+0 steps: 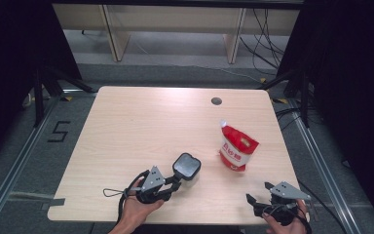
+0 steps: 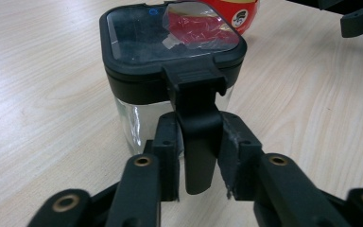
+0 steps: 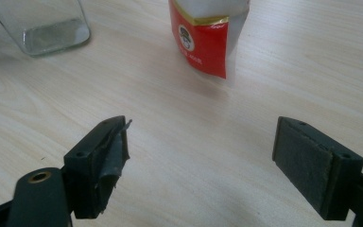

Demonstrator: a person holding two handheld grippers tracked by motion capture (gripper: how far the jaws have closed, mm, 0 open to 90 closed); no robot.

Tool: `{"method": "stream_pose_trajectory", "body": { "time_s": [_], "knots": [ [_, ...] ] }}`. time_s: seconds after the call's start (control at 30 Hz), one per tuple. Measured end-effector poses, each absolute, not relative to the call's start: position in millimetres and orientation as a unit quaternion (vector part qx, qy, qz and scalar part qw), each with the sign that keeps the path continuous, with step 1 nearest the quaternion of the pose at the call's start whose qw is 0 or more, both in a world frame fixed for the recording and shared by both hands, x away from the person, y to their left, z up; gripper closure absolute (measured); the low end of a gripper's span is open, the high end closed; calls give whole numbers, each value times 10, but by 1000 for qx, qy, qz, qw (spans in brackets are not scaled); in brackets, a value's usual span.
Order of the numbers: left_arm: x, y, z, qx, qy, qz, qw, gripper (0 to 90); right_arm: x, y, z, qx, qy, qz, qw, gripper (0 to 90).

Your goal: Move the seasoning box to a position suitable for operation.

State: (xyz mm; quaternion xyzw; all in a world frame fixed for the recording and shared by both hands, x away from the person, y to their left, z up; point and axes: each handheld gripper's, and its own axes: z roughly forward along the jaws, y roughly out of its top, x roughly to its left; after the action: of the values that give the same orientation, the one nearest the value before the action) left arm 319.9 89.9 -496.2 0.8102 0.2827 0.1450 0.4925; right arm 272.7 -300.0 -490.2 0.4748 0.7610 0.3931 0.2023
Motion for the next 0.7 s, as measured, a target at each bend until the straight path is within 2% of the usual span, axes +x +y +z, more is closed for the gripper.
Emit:
{"method": "stream_pose_trajectory", "body": {
  "time_s": [0.23, 0.53, 0.57, 0.7],
  "knots": [
    [3263, 999, -4960, 805, 302, 161, 484, 712, 2763, -3020, -4908, 450, 771, 399, 210, 201],
    [3343, 961, -4950, 813, 291, 182, 470, 712, 2735, -2992, -4900, 463, 767, 392, 210, 206],
    [3357, 962, -4959, 812, 293, 176, 473, 713, 2759, -3016, -4901, 444, 774, 392, 226, 207],
    [3374, 985, -4951, 817, 284, 173, 471, 716, 2762, -3018, -4904, 445, 775, 392, 217, 206]
  ]
}}
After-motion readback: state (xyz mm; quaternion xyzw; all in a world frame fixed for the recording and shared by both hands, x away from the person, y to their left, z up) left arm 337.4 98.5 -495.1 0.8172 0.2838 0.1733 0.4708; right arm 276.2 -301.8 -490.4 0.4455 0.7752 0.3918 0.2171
